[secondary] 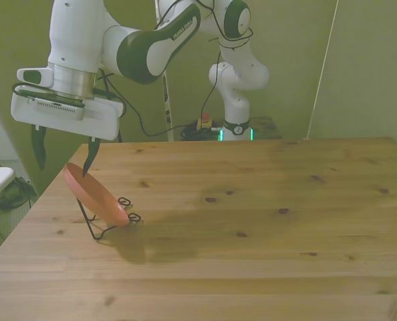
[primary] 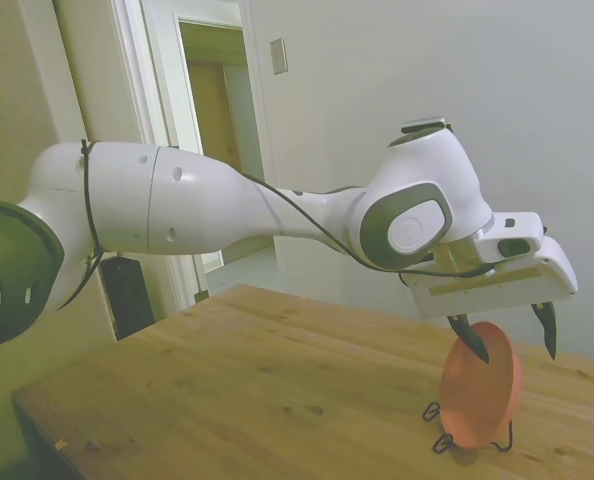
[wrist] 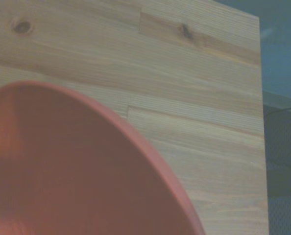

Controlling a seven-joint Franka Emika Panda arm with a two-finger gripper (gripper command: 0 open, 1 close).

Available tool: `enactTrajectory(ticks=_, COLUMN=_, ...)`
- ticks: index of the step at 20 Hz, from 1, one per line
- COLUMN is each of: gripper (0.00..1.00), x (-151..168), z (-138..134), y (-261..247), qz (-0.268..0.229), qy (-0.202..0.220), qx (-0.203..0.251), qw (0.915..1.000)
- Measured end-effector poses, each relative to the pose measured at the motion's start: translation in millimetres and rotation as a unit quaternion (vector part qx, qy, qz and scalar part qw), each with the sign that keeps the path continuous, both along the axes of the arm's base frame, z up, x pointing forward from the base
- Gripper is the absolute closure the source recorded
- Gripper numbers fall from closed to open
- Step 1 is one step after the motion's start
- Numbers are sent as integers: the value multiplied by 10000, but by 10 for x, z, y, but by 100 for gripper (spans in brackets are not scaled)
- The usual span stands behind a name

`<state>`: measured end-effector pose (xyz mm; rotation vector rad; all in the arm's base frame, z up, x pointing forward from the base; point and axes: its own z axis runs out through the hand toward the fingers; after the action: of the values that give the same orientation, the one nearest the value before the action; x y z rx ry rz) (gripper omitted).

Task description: Unload the plate

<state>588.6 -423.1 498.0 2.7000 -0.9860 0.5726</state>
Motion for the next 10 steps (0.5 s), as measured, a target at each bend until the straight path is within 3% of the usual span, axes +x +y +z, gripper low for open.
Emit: enactTrajectory(ticks=10, gripper=100, x=-40, z=-58, y=-26, qz=163, qy=-9, qx=0, qw=9999)
